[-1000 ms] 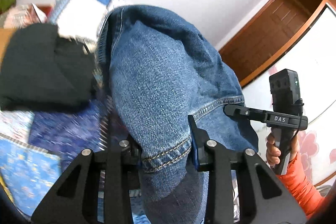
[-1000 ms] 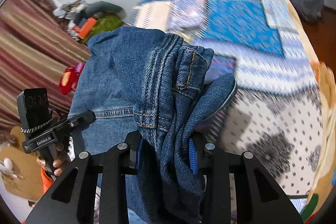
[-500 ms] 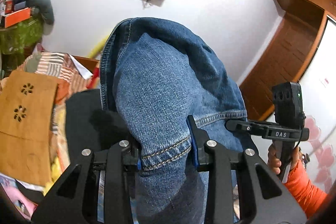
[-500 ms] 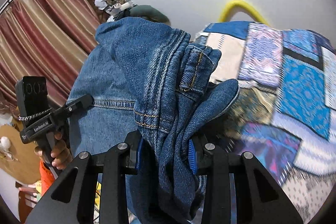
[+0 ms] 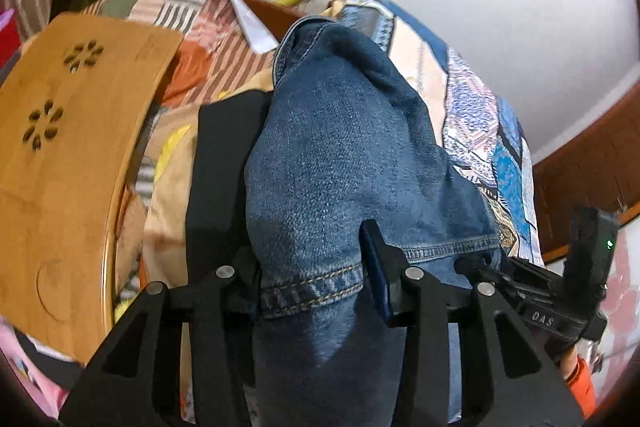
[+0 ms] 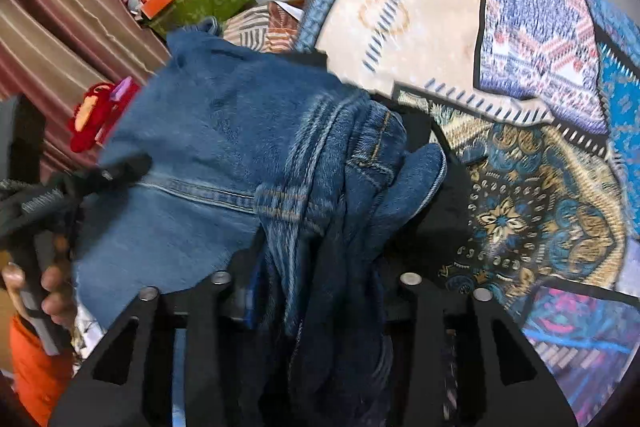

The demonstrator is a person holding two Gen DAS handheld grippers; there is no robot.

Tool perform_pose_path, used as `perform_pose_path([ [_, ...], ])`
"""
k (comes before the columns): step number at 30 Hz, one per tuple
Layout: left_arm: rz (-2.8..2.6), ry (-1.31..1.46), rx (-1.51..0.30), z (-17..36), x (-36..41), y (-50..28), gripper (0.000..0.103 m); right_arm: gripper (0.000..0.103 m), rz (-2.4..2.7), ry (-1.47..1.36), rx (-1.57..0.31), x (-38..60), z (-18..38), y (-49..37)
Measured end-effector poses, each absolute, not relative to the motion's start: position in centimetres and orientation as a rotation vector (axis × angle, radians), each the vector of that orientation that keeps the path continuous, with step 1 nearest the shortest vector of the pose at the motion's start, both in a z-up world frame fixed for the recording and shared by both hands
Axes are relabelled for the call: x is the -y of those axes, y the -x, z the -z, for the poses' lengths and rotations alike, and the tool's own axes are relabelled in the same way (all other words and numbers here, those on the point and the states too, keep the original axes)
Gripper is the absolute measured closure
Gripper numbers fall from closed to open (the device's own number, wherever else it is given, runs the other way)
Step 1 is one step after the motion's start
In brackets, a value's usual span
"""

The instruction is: Fold large clothes

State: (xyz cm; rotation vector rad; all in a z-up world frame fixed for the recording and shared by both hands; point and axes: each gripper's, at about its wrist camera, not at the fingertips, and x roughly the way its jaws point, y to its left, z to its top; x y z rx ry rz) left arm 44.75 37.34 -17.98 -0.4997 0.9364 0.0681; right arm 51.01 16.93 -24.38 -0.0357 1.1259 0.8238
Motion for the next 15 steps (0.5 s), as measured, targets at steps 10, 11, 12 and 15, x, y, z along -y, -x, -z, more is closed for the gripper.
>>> perform_pose_path([
  [10, -0.219, 0.271, -0.921, 14.8, -34.1, -40.8, 0.054, 0.057, -0.796, 0.096, -1.065, -12.4, 20.0, -47.5],
  [11, -0.224, 0.25, -0.92, 14.0, -33.5, -39.8, 0.054, 0.057, -0.794, 0.119, -1.037, -12.1, 18.7, -46.3],
  [12, -0.223, 0.236, -0.91, 13.2, -32.9, -39.0, 0.054, 0.057, -0.797, 0.136, -1.004, -11.3, 17.3, -45.1],
  [15, -0.216, 0.19, -0.854, 9.7, -30.6, -35.7, 0.054, 0.057, -0.827, 0.118, -0.928, -9.4, 13.6, -42.6],
])
